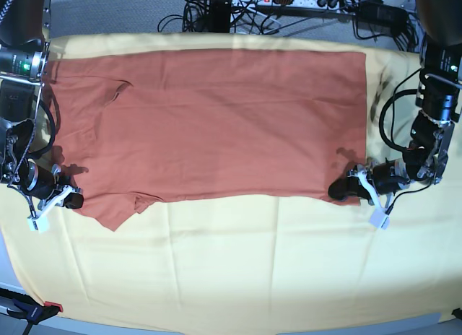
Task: Fold the T-shirt properly
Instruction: 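Grasp the corners of the opposite shirt edge with both grippers, then lift the grasped edge and fold it over onto the shirt's other half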
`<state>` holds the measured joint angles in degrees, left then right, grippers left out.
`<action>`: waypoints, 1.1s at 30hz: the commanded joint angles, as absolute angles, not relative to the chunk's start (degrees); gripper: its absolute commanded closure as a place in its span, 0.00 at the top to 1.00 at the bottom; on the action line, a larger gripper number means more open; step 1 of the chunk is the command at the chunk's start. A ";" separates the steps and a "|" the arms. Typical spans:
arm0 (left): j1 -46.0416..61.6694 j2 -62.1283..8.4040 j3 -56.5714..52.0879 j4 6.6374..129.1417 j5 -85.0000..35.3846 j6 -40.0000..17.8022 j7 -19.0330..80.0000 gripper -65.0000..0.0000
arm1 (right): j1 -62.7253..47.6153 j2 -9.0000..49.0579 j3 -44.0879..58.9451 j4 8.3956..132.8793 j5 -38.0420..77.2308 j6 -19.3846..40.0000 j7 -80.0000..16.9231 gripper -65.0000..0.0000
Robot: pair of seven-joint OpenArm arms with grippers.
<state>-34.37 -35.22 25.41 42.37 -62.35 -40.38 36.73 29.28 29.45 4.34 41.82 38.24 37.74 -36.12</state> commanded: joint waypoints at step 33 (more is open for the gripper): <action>-41.28 -36.18 25.06 44.16 -71.50 -40.00 46.78 0.00 | 30.00 31.66 4.56 48.10 36.60 40.00 -37.10 0.00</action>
<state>-39.22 -35.29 25.50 43.20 -70.13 -39.51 47.79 28.01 30.41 4.27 46.89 35.48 39.09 -38.59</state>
